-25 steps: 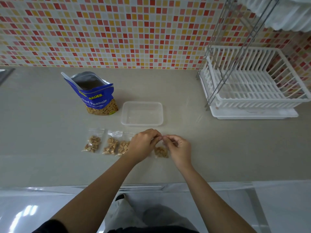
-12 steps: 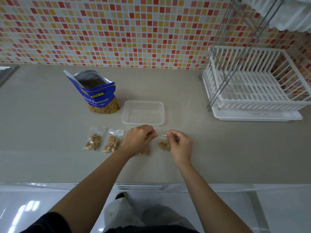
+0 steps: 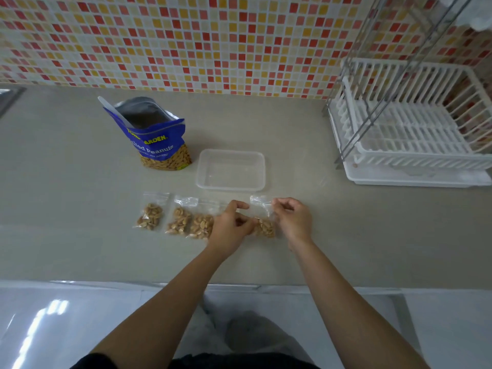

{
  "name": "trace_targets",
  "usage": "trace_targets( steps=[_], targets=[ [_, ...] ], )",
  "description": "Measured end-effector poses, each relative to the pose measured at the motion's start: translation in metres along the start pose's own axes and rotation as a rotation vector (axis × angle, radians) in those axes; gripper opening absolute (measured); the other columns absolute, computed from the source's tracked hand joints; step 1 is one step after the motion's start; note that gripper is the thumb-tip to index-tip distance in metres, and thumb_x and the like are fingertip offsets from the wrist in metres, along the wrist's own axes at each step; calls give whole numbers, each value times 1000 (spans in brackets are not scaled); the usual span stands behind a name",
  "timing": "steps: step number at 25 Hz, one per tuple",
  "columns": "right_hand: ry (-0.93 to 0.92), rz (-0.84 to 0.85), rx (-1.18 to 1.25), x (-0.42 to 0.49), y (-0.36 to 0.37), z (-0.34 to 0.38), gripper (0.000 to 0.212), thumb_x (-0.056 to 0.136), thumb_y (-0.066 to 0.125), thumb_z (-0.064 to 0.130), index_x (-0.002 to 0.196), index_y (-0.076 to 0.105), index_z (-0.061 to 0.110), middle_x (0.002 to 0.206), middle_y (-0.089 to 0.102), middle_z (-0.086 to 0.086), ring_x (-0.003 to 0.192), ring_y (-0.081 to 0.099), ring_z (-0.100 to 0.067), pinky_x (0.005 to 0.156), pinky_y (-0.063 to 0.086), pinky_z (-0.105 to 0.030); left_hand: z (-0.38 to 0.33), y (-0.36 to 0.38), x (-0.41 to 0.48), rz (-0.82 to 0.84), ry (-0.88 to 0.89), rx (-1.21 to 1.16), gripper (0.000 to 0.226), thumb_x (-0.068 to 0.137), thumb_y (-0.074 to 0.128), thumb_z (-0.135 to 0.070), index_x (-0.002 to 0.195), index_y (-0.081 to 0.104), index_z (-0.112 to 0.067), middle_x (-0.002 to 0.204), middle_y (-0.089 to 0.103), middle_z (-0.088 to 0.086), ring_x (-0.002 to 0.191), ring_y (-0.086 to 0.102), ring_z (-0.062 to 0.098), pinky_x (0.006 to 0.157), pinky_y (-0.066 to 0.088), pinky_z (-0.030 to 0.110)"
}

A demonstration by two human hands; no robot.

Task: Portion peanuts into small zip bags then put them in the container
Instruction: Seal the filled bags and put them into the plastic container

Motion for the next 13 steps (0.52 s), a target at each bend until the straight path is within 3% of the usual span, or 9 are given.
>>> trace_targets(
  steps=[3,5,8,10,13],
  targets=[
    [-126,-15,-284,4,4,-3,16,80,70,20,85,73,6,82,73,-8,70,61,-12,57,37,-12,4,13,1,-63,59,292,32,84,64,-24,112,58,-9,91,72,11,82,67,23,77,53,33],
    [-147,1,-365,7,8,-4,18,80,68,18,93,73,5,88,74,-12,76,65,-18,61,36,-13,4,16,4,-73,121,467,33,87,60,-23,114,59,-3,97,70,17,88,65,31,79,51,36],
    [-188,-6,-493,5,14,-8,34,82,65,18,114,61,7,103,67,-14,92,62,-27,78,42,-26,5,3,1,-149,264,545,22,83,58,-16,96,64,2,84,67,22,72,64,38,62,52,40],
    [-315,-19,-572,-1,21,-5,35,84,62,16,117,57,9,108,57,-15,96,57,-31,83,43,-33,14,-11,-1,-245,364,613,7,76,61,-4,79,66,1,69,63,19,57,61,36,49,47,34],
    [-568,102,-674,-10,45,2,22,83,60,13,104,66,9,99,56,-16,92,55,-36,83,46,-38,34,-29,-4,-271,475,769,13,65,66,5,69,66,-7,62,61,10,56,57,30,55,43,32]
  ],
)
Point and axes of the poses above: each hand's wrist, its own x-axis towards the middle knuckle, its own y-axis out of the palm, z = x × y, the point moved 2 cm from there along x, towards the middle knuckle
